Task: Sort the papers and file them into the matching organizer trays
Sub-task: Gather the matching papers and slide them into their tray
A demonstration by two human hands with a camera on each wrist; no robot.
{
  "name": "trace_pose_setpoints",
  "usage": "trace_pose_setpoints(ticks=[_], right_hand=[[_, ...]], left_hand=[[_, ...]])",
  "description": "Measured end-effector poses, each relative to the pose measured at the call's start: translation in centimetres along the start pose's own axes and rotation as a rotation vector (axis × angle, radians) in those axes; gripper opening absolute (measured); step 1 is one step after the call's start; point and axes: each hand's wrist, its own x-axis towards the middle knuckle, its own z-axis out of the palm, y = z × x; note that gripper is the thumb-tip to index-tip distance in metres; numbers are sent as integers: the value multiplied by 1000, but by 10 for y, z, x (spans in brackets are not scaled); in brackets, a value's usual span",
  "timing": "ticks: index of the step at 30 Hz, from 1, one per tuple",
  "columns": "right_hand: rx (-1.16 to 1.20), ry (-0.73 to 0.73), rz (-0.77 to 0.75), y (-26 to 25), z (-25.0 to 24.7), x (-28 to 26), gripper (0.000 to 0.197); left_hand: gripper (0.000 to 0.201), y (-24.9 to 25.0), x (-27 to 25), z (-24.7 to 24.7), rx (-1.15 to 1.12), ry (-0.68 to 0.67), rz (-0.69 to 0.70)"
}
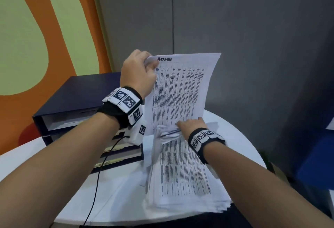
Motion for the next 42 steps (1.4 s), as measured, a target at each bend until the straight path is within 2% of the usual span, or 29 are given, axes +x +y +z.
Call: trace_pose_setpoints(ticks=[3,5,8,11,13,16,18,19,20,22,25,28,30,34,38,40,42], right_hand=[[19,114,71,2,19,8,38],[-22,134,154,1,27,9,50],[-17,88,206,3,29,7,51],[75,109,273,15,18,3,41],[308,222,365,25,7,-2,34],[955,571,504,39,-16,-10,27],[1443,700,430,42,-37,-18,27],[1641,670,353,42,-46,-24,31],[1730,597,273,41,-54,-31,40],[1619,454,138,33,-59,-51,51],[1413,395,8,11,-49,-72,14],[1466,293,8,-13,-35,-73,16],[1529,215,16,-29,-32,-67,19],[1571,81,4,-66,-38,-52,20],[1538,-32,-5,-107,-46,-37,17],[1512,-87,7,-125,-49,-31,20],[1478,-172,94,-143,-52,-30,29]], left_hand=[[15,-2,2,-15,-7,71,9],[14,-4,1,-24,-13,88,17],[12,-8,1,-33,1,105,32],[16,-10,1,-37,-13,130,9],[19,-12,-2,-39,-55,140,-13],[20,-15,-15,-40,-96,79,-91],[19,-21,-29,-40,-91,19,-150],[19,-24,-37,-40,-97,0,-184],[19,-28,-46,-39,-103,-16,-234],[20,-36,-64,-38,-122,-44,-350],[22,-52,-98,-39,-187,-89,-485],[25,-76,-125,-46,-211,-143,-624],[35,-88,-133,-60,-208,-156,-689],[49,-109,-133,-97,-232,-149,-794],[52,-137,-128,-128,-193,-129,-879],[45,-152,-123,-141,-184,-83,-926],[17,-165,-120,-152,-162,-84,-971]])
